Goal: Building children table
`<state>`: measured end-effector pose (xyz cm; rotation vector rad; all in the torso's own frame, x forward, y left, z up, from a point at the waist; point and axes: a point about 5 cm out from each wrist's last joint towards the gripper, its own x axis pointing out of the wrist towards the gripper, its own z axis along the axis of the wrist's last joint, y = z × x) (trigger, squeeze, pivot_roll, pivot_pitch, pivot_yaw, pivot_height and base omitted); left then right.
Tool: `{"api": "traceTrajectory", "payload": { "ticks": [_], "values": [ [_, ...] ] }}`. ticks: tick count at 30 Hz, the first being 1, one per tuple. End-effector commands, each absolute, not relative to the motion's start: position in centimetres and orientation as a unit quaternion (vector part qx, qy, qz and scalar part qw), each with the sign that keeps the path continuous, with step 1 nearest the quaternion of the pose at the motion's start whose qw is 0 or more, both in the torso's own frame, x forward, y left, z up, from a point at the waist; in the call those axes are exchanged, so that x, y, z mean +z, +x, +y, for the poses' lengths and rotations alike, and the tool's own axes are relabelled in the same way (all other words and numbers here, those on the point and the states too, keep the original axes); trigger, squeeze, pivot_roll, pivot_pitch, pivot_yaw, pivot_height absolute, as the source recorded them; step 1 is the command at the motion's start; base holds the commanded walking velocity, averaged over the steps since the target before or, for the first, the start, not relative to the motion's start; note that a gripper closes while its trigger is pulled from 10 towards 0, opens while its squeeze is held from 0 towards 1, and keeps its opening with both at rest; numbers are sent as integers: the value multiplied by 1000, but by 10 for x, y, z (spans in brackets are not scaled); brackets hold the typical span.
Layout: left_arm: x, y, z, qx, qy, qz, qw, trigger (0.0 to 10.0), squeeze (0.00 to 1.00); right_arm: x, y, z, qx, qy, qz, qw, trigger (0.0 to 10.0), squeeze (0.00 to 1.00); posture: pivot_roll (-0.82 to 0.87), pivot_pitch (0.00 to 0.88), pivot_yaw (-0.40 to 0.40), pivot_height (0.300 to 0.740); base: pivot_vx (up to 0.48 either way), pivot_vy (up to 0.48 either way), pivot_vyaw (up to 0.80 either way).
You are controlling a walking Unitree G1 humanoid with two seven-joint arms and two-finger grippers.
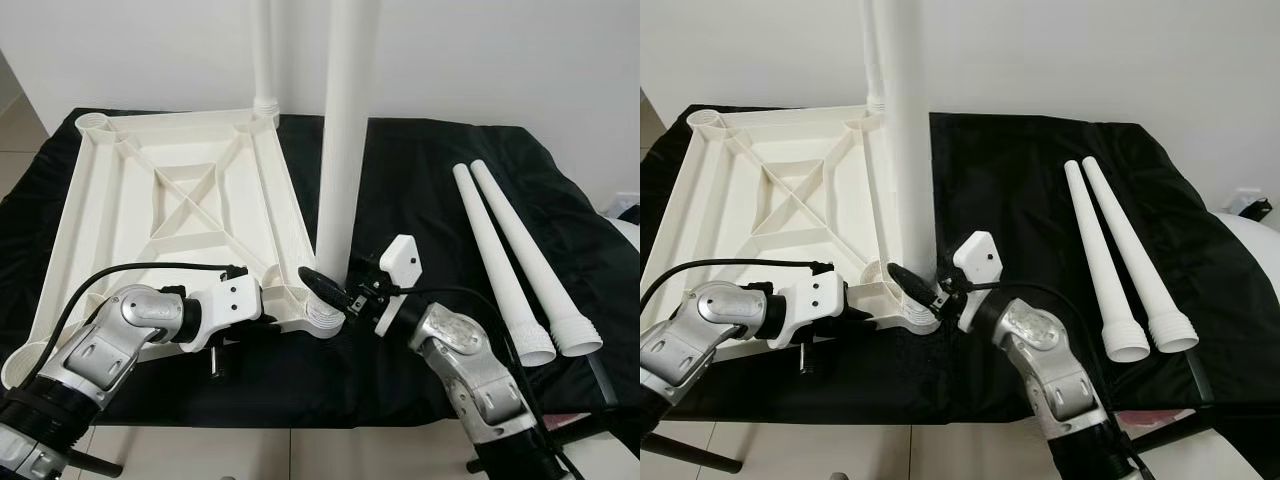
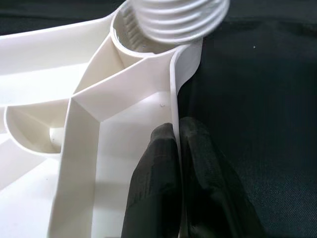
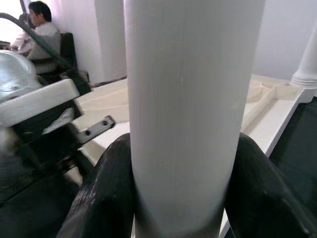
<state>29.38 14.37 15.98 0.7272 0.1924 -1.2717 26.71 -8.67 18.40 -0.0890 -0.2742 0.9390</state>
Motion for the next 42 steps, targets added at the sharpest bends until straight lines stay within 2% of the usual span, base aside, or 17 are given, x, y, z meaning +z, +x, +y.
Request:
{"api": "traceTrajectory", "payload": {
  "ticks": [1,11,16,22,30,34,42],
  "values": [
    [158,296,141,-572,338,83,743,0,0,160,265,-90,454,-38,-68,888,10000,0,8,145,-31,740,0,0,0],
    [162,299,142,-564,339,79,749,0,0,140,264,-113,403,-57,-40,912,10000,0,3,150,-27,740,0,0,0],
    [162,299,140,-570,336,77,746,0,0,152,272,-111,384,-50,-64,920,10000,0,0,151,-23,740,0,0,0],
    [162,299,138,-569,332,74,748,0,0,161,285,-93,392,-31,-83,916,10000,0,8,153,-22,740,0,0,0],
    [162,297,140,-568,330,76,750,0,0,149,269,-76,446,-13,-59,893,10000,0,16,158,-32,740,0,0,0],
    [162,297,140,-568,330,76,750,0,0,145,266,-77,449,-15,-51,892,10000,0,15,159,-31,740,0,0,0],
    [162,298,139,-567,328,76,752,0,0,130,259,-101,426,-50,-22,903,10000,0,5,161,-29,740,0,0,0]
  ]
}}
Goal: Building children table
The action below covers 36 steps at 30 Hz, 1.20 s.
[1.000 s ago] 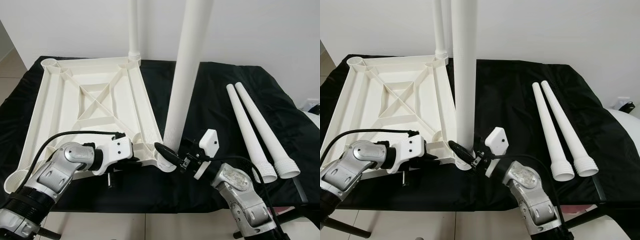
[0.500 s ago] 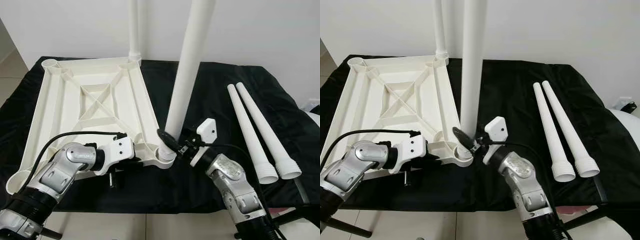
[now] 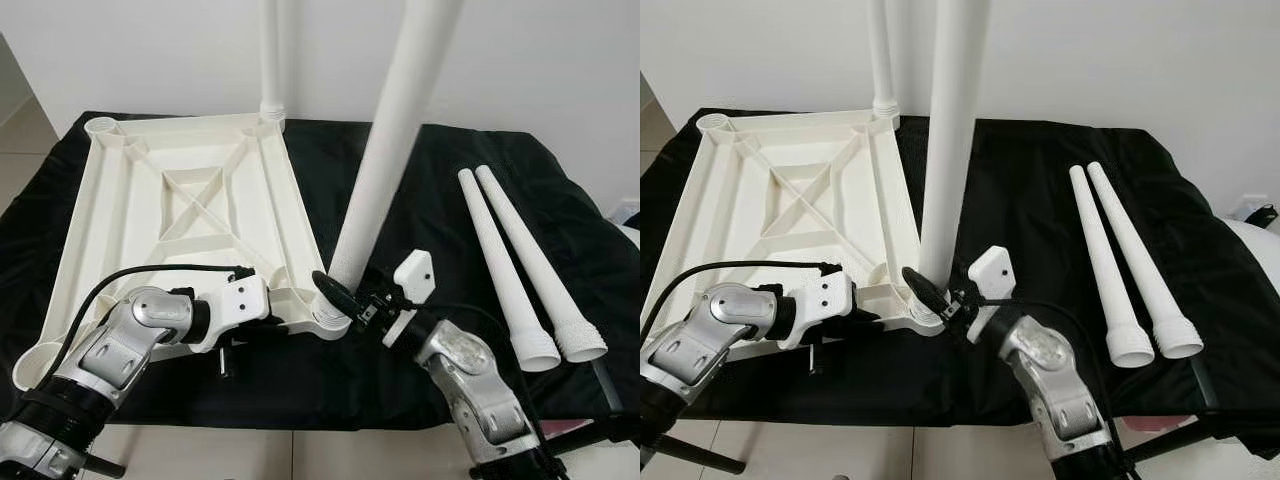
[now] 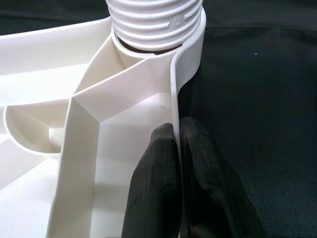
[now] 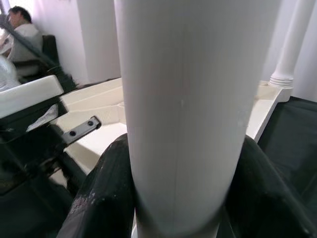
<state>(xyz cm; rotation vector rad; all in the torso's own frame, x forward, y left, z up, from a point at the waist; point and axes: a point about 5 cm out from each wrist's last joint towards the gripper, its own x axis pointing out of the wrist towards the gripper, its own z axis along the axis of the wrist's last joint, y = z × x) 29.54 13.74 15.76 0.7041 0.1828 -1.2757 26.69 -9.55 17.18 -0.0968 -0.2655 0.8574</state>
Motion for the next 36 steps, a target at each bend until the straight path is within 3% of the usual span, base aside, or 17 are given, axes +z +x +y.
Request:
{"api": "traceTrajectory", "payload": {
  "ticks": [1,13,16,23,36],
  "values": [
    [162,299,140,-566,329,76,752,0,0,130,258,-107,420,-58,-15,906,10000,0,0,161,-29,740,0,0,0],
    [161,301,138,-566,328,75,753,0,0,137,275,-131,349,-117,41,929,10000,0,-19,160,-27,740,0,0,0],
    [161,301,136,-565,326,72,755,0,0,145,287,-119,339,-57,63,937,10000,0,-16,157,-27,740,0,0,0],
    [162,301,136,-560,324,71,759,0,0,140,287,-112,353,-10,98,931,10000,0,-5,155,-33,740,0,0,0],
    [161,302,134,-555,319,67,765,0,0,121,276,-110,341,-110,143,923,10000,0,-11,151,-30,740,0,0,0]
  ]
}}
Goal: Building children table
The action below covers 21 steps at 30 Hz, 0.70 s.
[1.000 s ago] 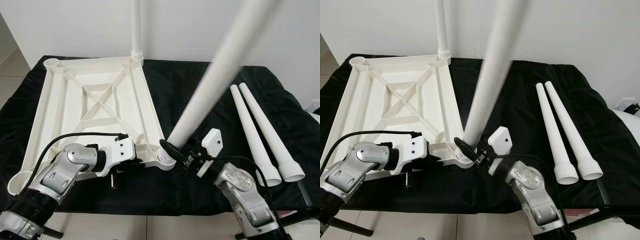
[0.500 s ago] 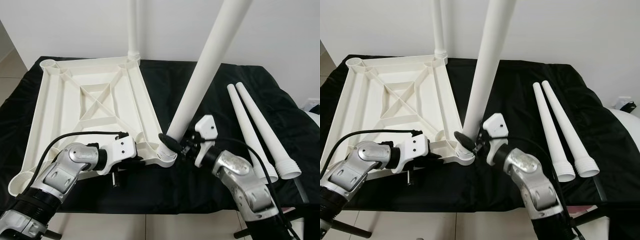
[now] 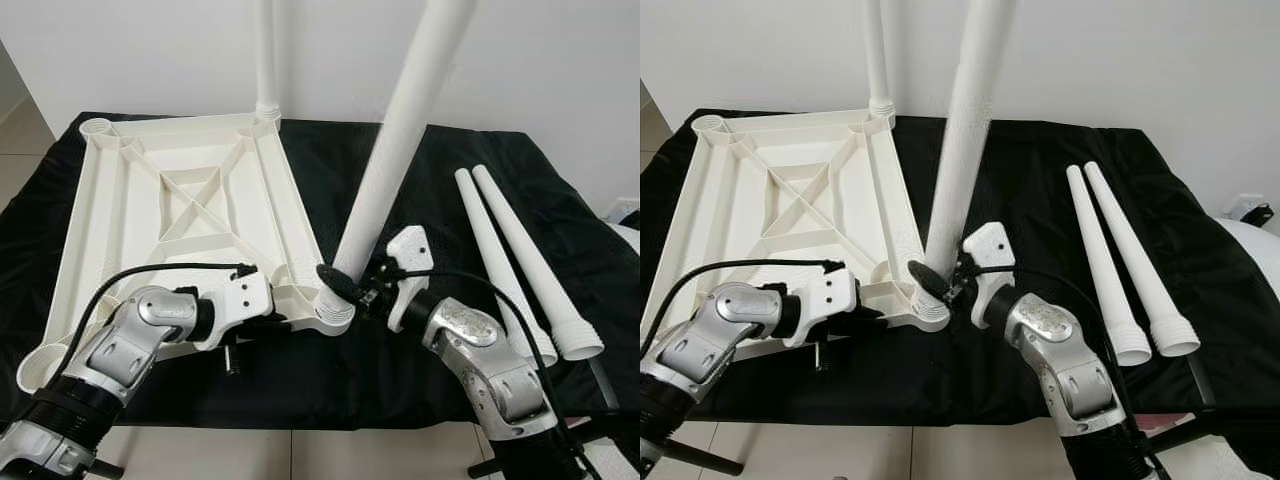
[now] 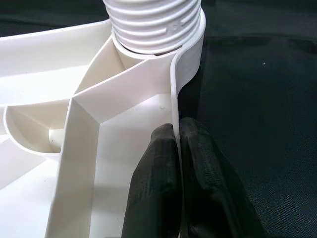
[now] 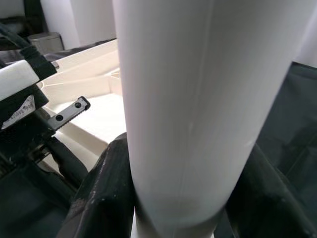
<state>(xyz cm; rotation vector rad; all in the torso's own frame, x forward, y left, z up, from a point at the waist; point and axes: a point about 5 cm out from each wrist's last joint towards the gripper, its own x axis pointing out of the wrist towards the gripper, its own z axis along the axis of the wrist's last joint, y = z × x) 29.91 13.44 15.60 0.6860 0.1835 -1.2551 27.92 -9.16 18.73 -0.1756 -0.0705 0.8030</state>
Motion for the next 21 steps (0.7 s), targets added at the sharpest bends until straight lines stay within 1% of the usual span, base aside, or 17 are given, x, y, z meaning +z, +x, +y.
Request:
{"api": "traceTrajectory", "payload": {
  "ticks": [1,4,9,11,13,14,15,20,21],
  "values": [
    [161,302,133,-555,319,66,765,0,0,120,278,-110,332,-104,150,926,10000,0,-13,150,-29,740,0,0,0],
    [161,303,132,-555,319,66,765,0,0,119,280,-109,321,-101,157,929,10000,0,-13,150,-29,740,0,0,0],
    [161,303,129,-552,313,60,770,0,0,119,292,-108,254,-68,163,951,10000,0,-8,143,-28,740,0,0,0],
    [162,303,128,-551,312,59,771,0,0,120,293,-108,245,-63,162,954,10000,0,-8,143,-28,740,0,0,0],
    [164,305,127,-538,302,51,785,0,0,121,294,-109,213,-66,149,963,10000,0,-5,139,-27,740,0,0,0],
    [164,305,127,-538,302,51,785,0,0,121,294,-109,213,-66,149,963,10000,0,-5,139,-27,740,0,0,0],
    [166,307,126,-532,293,46,793,0,0,121,292,-107,203,-68,144,966,10000,0,-5,139,-27,740,0,0,0],
    [169,308,124,-524,283,40,802,0,0,121,289,-105,193,-72,136,969,10000,0,-7,138,-27,740,0,0,0],
    [169,310,121,-517,277,37,809,0,0,117,285,-106,176,-79,139,971,10000,0,-10,141,-25,740,0,0,0]
  ]
}}
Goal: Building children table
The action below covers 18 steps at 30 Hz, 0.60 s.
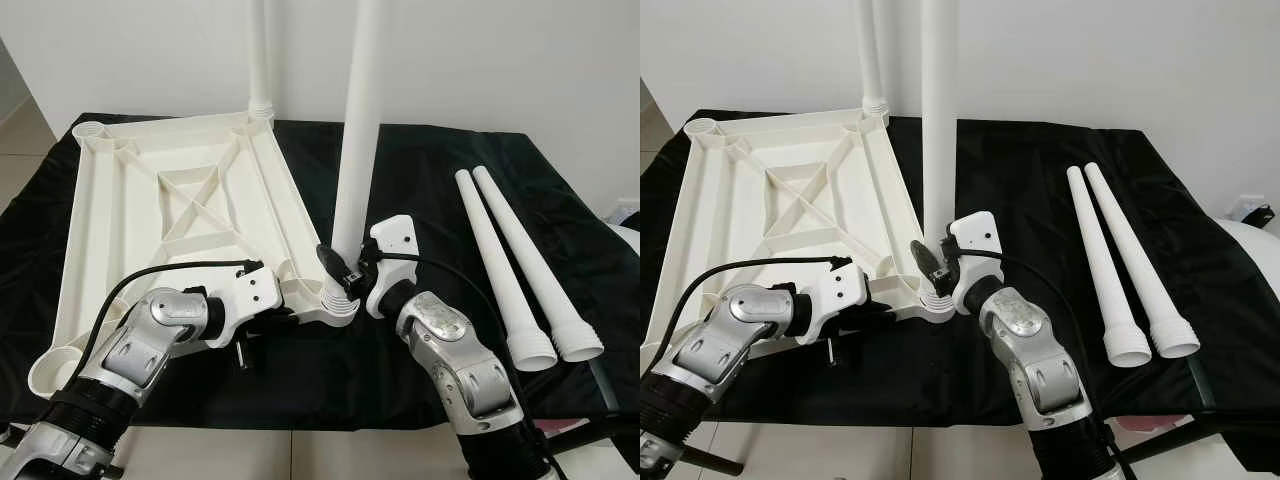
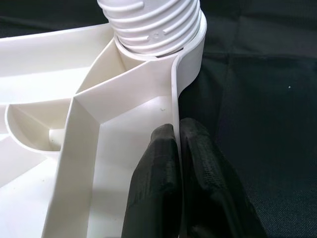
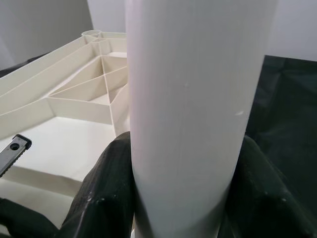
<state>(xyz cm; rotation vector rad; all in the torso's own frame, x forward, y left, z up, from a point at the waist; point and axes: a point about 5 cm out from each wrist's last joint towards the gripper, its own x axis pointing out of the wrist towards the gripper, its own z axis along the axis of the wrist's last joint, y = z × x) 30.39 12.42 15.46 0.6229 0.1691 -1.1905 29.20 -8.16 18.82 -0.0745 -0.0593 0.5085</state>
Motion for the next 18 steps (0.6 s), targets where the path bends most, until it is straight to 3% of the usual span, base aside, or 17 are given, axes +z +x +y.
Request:
{"api": "traceTrajectory", "payload": {
  "ticks": [1,10,12,18],
  "values": [
    [169,310,121,-517,277,37,809,0,0,117,285,-106,176,-79,139,971,10000,0,-10,141,-25,740,0,0,0],
    [169,311,118,-512,272,35,814,0,0,118,282,-105,149,-114,111,976,10000,0,-13,144,-26,740,0,0,0],
    [169,312,119,-510,272,35,815,0,0,123,274,-104,164,-101,60,979,10000,0,-10,146,-27,740,0,0,0],
    [170,313,121,-507,273,37,817,0,0,122,258,-112,192,-74,18,978,10000,0,-13,152,-19,740,0,0,0]
  ]
}}
